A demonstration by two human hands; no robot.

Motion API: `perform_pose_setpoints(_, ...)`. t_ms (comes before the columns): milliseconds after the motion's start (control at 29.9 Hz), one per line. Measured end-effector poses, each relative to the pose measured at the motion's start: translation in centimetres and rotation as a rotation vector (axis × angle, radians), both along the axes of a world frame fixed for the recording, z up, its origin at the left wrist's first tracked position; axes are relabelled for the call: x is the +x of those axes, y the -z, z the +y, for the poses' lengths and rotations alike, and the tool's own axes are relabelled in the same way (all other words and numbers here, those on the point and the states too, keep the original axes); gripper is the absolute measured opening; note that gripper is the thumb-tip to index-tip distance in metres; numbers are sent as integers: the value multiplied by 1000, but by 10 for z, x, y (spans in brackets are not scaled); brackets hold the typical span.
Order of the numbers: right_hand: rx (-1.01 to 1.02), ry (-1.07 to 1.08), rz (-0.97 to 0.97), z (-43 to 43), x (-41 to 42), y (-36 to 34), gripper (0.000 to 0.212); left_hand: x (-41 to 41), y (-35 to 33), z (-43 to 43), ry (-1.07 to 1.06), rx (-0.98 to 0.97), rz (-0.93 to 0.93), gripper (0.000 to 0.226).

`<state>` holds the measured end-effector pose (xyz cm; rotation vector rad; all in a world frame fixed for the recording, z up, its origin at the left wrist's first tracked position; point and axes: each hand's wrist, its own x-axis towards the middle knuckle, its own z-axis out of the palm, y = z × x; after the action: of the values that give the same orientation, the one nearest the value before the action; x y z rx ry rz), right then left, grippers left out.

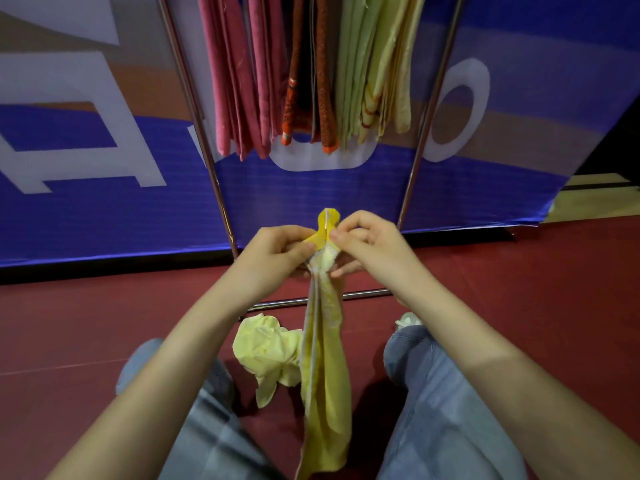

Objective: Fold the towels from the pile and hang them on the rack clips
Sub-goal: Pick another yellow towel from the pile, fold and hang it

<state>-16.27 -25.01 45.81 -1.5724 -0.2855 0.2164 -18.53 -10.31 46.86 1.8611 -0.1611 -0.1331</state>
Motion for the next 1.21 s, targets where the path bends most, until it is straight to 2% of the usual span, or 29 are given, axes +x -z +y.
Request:
perform_pose_setpoints(167, 71, -100, 83, 6, -3, 3, 46, -5, 6, 1, 1, -52, 61, 41)
perform_pose_setpoints(201, 63, -113, 82, 7, -3, 4, 47, -6, 6, 1, 13, -66, 64, 39)
perform_pose_setpoints(301, 67, -123, 97, 9, -3, 8, 46, -8, 8, 1, 22, -35, 15, 15)
perform_pose_setpoints(469, 85, -206, 110, 5, -3, 16, 43, -7, 13, 6, 45, 49, -28, 18)
perform_pose_setpoints(536, 75, -159, 39, -2, -2, 19, 25, -8, 13, 10, 77, 42, -24, 21)
perform_pose_setpoints(569, 30, -100, -22, -8, 1, 23, 9, -8, 13, 13, 93, 40, -16, 24)
perform_pose_setpoints(603, -37, -36, -83, -14, 4, 26, 10, -8, 13, 15, 103, 43, -11, 26)
perform_pose_setpoints(670, -196, 17, -178, -26, 12, 33, 35, -7, 10, 19, 126, 60, -13, 26)
perform_pose_setpoints(703, -261, -4, -192, -30, 14, 32, 37, -6, 7, 19, 145, 76, -23, 24)
perform_pose_setpoints(770, -299, -63, -213, -30, 16, 26, 28, -5, -1, 19, 178, 146, -60, 21)
perform_pose_setpoints(837, -236, -56, -270, -25, 18, 10, 20, -3, -19, 20, 154, 212, -154, 19)
perform_pose_setpoints(904, -95, -28, -364, -19, 18, -17, 13, -2, -45, 24, 104, 234, -335, 18)
perform_pose_setpoints(1005, 82, 54, -503, -16, 22, -58, 15, 4, -79, 27, 11, 259, -604, 21)
perform_pose_setpoints(1072, 33, 104, -518, -9, 30, -62, 19, 13, -77, 27, -28, 294, -629, 24)
perform_pose_setpoints(1139, -124, 126, -449, -5, 35, -48, 20, 19, -57, 25, -61, 403, -557, 27)
perform_pose_setpoints(1206, -184, 127, -407, -8, 34, -36, 17, 20, -43, 25, -59, 386, -498, 19)
